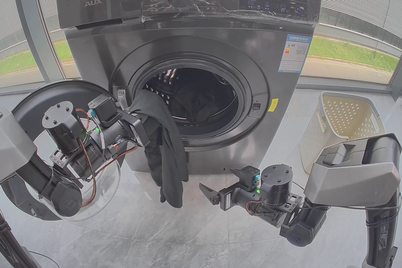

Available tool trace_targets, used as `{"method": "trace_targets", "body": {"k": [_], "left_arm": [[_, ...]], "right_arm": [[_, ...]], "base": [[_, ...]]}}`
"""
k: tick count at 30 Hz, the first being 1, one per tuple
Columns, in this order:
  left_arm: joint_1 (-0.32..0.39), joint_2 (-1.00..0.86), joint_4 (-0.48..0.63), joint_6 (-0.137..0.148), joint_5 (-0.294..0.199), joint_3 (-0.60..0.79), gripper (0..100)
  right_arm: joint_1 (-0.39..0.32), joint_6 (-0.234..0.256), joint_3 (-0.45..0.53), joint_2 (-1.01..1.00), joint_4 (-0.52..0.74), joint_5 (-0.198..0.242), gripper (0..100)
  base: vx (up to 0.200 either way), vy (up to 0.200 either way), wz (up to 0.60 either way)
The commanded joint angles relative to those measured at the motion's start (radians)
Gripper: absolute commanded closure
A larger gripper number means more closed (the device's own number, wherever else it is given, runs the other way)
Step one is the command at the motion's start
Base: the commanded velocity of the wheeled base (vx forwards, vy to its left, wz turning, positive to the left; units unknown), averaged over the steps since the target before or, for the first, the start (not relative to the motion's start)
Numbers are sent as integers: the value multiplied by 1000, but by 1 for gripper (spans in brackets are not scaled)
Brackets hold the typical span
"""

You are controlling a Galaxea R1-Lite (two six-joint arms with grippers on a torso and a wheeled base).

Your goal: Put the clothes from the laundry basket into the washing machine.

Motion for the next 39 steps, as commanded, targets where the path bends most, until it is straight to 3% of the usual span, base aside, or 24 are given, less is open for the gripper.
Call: {"method": "trace_targets", "body": {"k": [1,18,27,39], "left_arm": [[-1,7,-1,-1,0,0,100],[-27,24,-1,10,2,20,100],[-50,36,-1,13,0,46,100],[-65,35,-1,12,0,55,100]], "right_arm": [[32,-1,-47,-3,-11,13,0],[50,-3,-207,-14,-28,14,0],[64,-18,-277,-31,-26,60,0],[67,-35,-346,21,-14,50,0]], "base": [[0,0,0],[0,0,0],[0,0,0],[0,0,0]]}}
